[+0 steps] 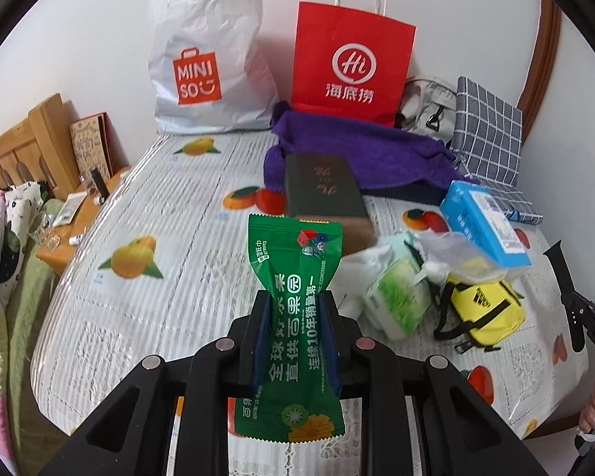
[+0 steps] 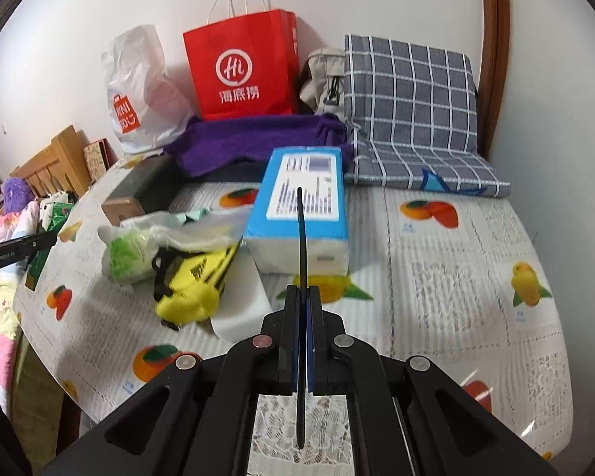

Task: Organize soft objects

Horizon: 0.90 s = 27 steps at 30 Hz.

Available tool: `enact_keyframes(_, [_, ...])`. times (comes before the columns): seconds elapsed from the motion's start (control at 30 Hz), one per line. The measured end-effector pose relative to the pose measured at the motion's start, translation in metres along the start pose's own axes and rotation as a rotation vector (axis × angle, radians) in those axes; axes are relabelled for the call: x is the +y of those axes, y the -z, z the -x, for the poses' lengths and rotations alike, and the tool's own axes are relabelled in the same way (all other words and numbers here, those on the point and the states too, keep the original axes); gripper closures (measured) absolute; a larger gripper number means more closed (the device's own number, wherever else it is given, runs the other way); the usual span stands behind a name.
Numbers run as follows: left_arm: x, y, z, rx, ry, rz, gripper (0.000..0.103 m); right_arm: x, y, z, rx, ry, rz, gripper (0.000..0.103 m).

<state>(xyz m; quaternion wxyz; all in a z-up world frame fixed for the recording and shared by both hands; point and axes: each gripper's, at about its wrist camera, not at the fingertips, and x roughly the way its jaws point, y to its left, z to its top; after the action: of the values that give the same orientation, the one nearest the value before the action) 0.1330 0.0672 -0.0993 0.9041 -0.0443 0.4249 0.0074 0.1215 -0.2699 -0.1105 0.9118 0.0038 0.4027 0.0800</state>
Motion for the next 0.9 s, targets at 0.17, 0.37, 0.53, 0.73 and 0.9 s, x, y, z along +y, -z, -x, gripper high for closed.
enact_keyframes(0.17, [-0.007,-0.017,0.004,-0.026,0.003,-0.017,0.080,0.006,-0.022,0.004,-0.027,-0.015,0.007,0.100])
enact_keyframes(0.37, [-0.013,-0.040,-0.002,-0.036,0.018,-0.030,0.080,0.008,-0.051,-0.004,-0.027,-0.053,-0.019,0.100])
enact_keyframes(0.53, [-0.018,-0.059,-0.011,-0.039,0.028,-0.035,0.080,0.013,-0.070,-0.019,-0.015,-0.077,-0.019,0.100])
enact_keyframes(0.73, [-0.020,-0.086,-0.029,-0.039,0.031,-0.035,0.080,0.015,-0.096,-0.038,-0.017,-0.076,-0.022,0.100])
enact_keyframes(0.9, [-0.018,-0.110,-0.049,-0.029,0.027,-0.026,0.080,0.014,-0.124,-0.056,-0.014,-0.056,-0.018,0.100])
